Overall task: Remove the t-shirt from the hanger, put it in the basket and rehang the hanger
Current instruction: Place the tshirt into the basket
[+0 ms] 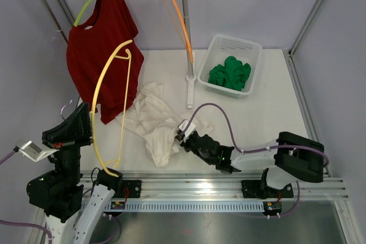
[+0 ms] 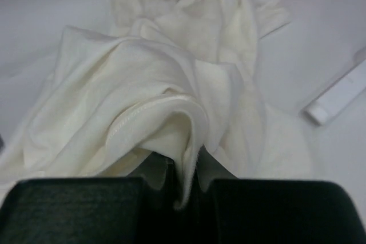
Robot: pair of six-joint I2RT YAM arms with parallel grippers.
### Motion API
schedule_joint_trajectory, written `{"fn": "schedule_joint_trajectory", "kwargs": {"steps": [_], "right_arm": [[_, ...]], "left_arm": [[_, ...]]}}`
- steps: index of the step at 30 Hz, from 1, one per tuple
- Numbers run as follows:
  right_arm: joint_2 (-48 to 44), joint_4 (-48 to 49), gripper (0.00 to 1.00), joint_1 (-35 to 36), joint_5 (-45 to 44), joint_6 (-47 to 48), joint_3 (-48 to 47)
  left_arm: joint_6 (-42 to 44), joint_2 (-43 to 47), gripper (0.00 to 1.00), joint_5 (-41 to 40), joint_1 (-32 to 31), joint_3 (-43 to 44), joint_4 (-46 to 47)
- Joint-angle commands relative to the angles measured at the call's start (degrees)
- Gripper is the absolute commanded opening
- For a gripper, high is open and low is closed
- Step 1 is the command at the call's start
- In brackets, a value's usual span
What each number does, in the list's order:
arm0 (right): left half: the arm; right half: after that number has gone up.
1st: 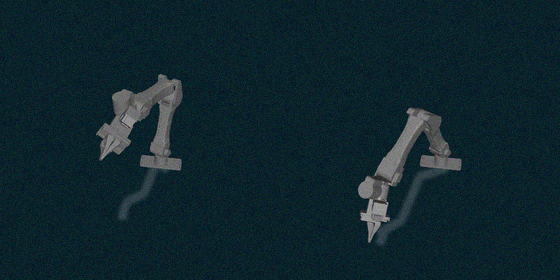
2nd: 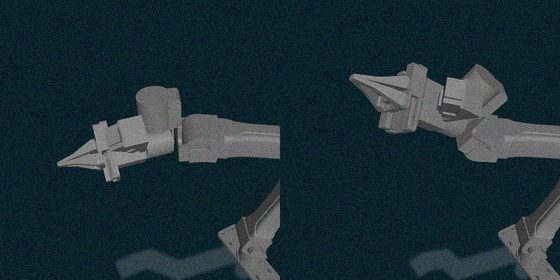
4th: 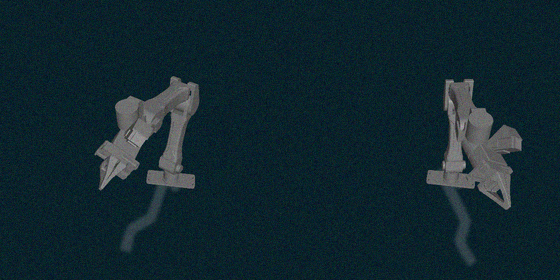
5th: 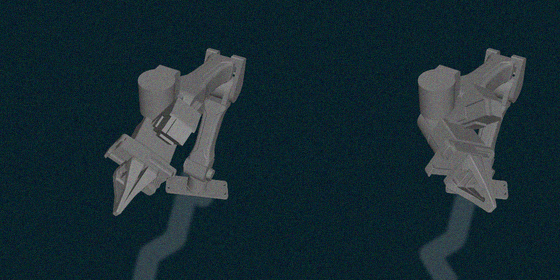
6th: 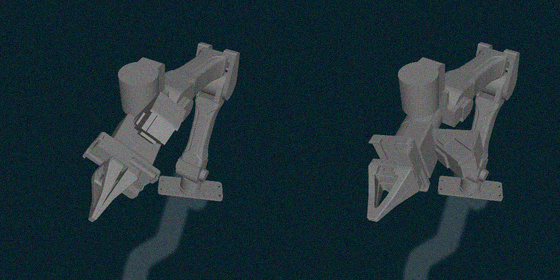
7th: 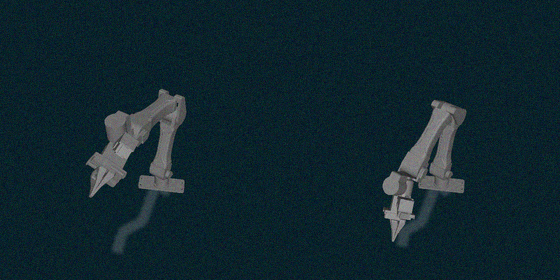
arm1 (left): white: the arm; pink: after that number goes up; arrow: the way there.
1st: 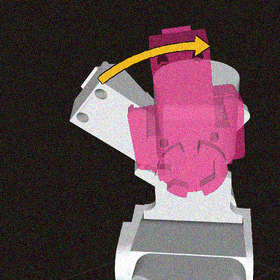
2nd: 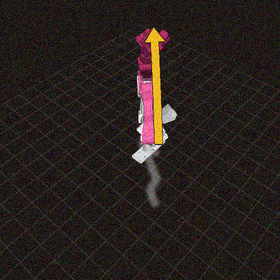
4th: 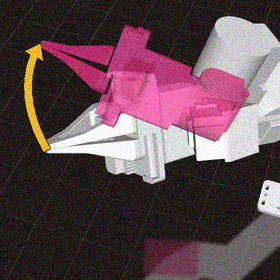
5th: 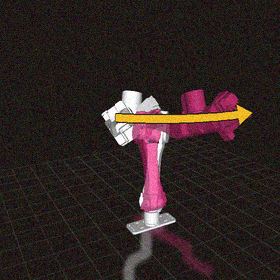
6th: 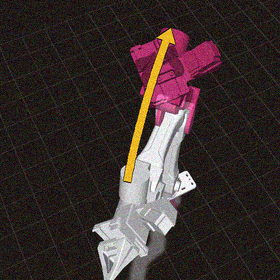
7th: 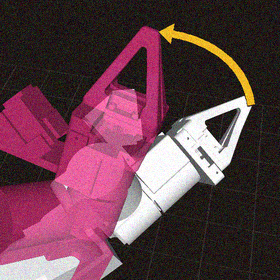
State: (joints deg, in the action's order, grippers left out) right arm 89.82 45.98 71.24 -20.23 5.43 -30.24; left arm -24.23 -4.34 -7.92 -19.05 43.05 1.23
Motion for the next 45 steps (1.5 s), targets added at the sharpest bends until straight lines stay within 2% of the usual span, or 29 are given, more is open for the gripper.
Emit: {"fn": "schedule_joint_trajectory", "kwargs": {"steps": [1, 5, 10, 17, 21, 33, 37, 45], "right_arm": [[-9.82, 7.03, 0.0, -1.02, -13.07, -0.08, 0.44], [-19.66, -1.73, 0.0, -3.12, -15.63, 0.55, -2.35], [-29.08, -3.61, 0.0, -6.64, -18.26, 6.25, -5.26], [-37.79, -10.63, 0.0, -9.8, -21.43, 14.43, -18.25], [-35.87, -14.33, 0.0, -12.18, -20.82, 17.14, -26.08], [-26.81, -12.58, 0.0, -20.35, -19.76, 21.29, -43.93], [-24.08, -10.83, 0.0, -26.05, -19.5, 19.88, -48.33], [-21.62, -12.22, 0.0, -36.34, -16.08, 10.92, -53.78]], "left_arm": [[-0.03, 1.7, 0.0, 1.16, 0.24, 2.22, 1.32], [-0.29, 1.97, 0.0, 1.68, 0.24, 2.65, 0.79], [-0.73, 1.35, 0.0, 2.03, 0.24, 3.62, -0.35], [-0.82, 1.44, 0.0, 2.47, 0.24, 3.97, -0.88], [-0.82, 1.09, 0.0, 2.56, 0.24, 3.97, -0.88], [-0.56, 0.56, 0.0, 3.0, 0.24, 4.33, -1.06], [-0.56, 0.73, 0.0, 3.09, 0.24, 4.41, -1.06], [-0.56, 0.56, 0.0, 3.09, 0.24, 4.24, -1.06]]}}
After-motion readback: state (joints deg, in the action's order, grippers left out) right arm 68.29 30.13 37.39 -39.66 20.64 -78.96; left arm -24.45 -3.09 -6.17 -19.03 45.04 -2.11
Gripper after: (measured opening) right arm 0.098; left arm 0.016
